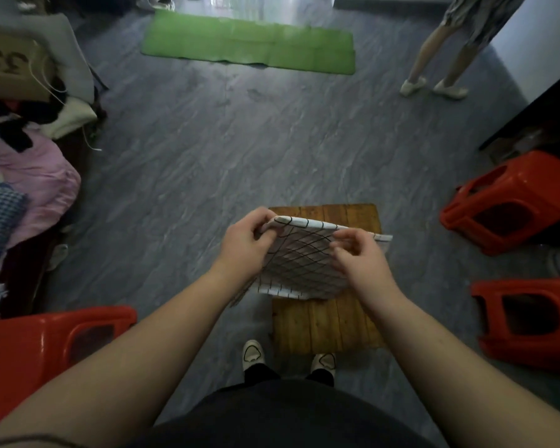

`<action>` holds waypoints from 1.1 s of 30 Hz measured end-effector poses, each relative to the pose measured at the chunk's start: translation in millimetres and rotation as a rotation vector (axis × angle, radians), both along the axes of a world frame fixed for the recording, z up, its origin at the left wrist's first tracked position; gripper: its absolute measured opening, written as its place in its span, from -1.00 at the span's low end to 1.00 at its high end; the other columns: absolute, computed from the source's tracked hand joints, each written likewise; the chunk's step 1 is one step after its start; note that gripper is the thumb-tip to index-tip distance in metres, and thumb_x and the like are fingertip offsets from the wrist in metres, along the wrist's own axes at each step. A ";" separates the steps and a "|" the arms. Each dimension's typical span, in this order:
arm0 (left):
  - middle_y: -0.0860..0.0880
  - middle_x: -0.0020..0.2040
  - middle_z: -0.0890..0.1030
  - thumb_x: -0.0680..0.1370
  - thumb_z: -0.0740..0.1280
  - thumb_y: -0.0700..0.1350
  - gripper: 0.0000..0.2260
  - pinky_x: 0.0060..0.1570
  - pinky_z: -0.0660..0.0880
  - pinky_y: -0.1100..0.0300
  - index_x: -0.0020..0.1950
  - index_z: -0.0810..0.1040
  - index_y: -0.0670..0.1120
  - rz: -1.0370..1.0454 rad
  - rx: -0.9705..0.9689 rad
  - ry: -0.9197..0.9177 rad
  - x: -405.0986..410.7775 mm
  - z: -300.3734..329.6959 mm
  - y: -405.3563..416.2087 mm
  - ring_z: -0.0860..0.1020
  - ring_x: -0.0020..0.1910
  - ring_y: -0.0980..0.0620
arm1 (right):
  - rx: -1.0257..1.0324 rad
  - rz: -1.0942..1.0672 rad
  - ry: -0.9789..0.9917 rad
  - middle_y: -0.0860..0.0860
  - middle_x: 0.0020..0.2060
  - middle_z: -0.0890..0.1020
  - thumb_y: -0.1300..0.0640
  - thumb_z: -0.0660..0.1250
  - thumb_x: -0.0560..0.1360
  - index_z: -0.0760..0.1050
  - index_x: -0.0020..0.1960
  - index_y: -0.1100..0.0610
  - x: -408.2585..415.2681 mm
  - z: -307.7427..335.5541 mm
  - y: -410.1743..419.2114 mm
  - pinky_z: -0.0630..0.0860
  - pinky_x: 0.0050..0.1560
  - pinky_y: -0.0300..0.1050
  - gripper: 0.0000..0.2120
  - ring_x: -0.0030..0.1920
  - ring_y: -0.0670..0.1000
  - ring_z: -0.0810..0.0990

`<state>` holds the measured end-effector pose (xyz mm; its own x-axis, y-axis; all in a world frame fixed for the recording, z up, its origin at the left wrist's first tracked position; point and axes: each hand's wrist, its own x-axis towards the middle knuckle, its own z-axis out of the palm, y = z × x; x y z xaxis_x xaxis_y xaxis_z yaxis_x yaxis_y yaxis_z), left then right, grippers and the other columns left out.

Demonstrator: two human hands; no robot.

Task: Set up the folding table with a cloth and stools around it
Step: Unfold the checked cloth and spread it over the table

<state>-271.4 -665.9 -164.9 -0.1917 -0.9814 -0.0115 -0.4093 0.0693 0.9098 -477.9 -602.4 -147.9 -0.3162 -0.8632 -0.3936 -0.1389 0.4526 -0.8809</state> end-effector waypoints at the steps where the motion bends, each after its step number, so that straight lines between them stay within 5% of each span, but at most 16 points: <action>1: 0.13 -0.21 0.59 0.54 0.38 -0.13 -0.85 -0.22 0.42 0.35 -0.12 0.55 0.14 -0.015 -0.003 -0.002 2.3 2.7 -4.7 0.53 -0.20 0.17 | -0.067 0.068 0.121 -0.11 -0.02 0.63 0.28 0.33 0.55 0.52 0.09 -0.12 6.8 1.8 -2.3 0.60 0.04 -0.24 -0.70 0.01 -0.19 0.61; 5: 0.09 -0.23 0.59 0.51 0.40 -0.10 -0.85 -0.20 0.46 0.22 -0.12 0.54 0.17 -0.073 -0.013 -0.008 8.3 14.0 -18.5 0.54 -0.22 0.11 | -0.195 0.221 0.204 -0.21 -0.05 0.60 0.25 0.37 0.53 0.47 0.06 -0.24 35.6 11.0 -13.4 0.51 -0.08 -0.37 -0.63 -0.01 -0.26 0.57; 8: 0.16 -0.23 0.59 0.49 0.45 -0.09 -0.80 -0.22 0.42 0.33 -0.15 0.54 0.23 -0.135 -0.027 -0.007 11.9 23.0 -23.3 0.53 -0.25 0.19 | -0.318 0.246 0.326 -0.31 0.07 0.49 0.23 0.39 0.51 0.39 0.17 -0.31 48.4 21.8 -21.7 0.50 -0.07 -0.40 -0.53 0.08 -0.25 0.52; 13: 0.11 -0.25 0.60 0.48 0.46 -0.08 -0.89 -0.21 0.43 0.29 -0.14 0.57 0.10 -0.199 -0.046 0.055 20.0 37.8 -27.1 0.53 -0.24 0.14 | -0.430 0.358 0.448 -0.26 0.20 0.38 0.21 0.41 0.51 0.43 0.27 -0.17 57.5 41.8 -40.8 0.53 -0.01 -0.30 -0.57 0.05 -0.20 0.52; 22: 0.01 -0.18 0.66 0.50 0.47 -0.16 -0.87 -0.10 0.51 0.09 -0.09 0.61 0.07 -0.138 -0.077 0.081 58.4 76.8 -41.1 0.61 -0.14 -0.02 | -0.365 0.479 0.456 -0.11 -0.21 0.60 0.11 0.40 0.52 0.48 -0.09 -0.07 83.9 73.2 -85.4 0.48 -0.19 -0.18 -0.88 -0.18 -0.14 0.56; 28: 0.09 -0.12 0.63 0.47 0.52 -0.07 -0.77 -0.14 0.47 0.23 -0.05 0.50 0.16 -0.058 -0.096 -0.102 109.7 103.7 -55.1 0.58 -0.13 0.14 | -0.375 0.538 0.380 0.00 -0.19 0.63 0.13 0.33 0.57 0.45 -0.08 0.03 122.8 96.3 -116.6 0.61 -0.07 0.19 -0.92 -0.14 0.01 0.64; 33: 0.10 -0.10 0.60 0.48 0.51 0.00 -0.79 -0.17 0.46 0.19 0.00 0.50 0.14 -0.020 0.007 -0.344 171.9 106.0 -48.1 0.55 -0.13 0.09 | -0.437 0.587 0.429 -0.07 -0.22 0.60 0.09 0.32 0.59 0.41 -0.12 -0.04 153.7 105.7 -129.0 0.53 -0.23 -0.05 -0.86 -0.19 -0.15 0.59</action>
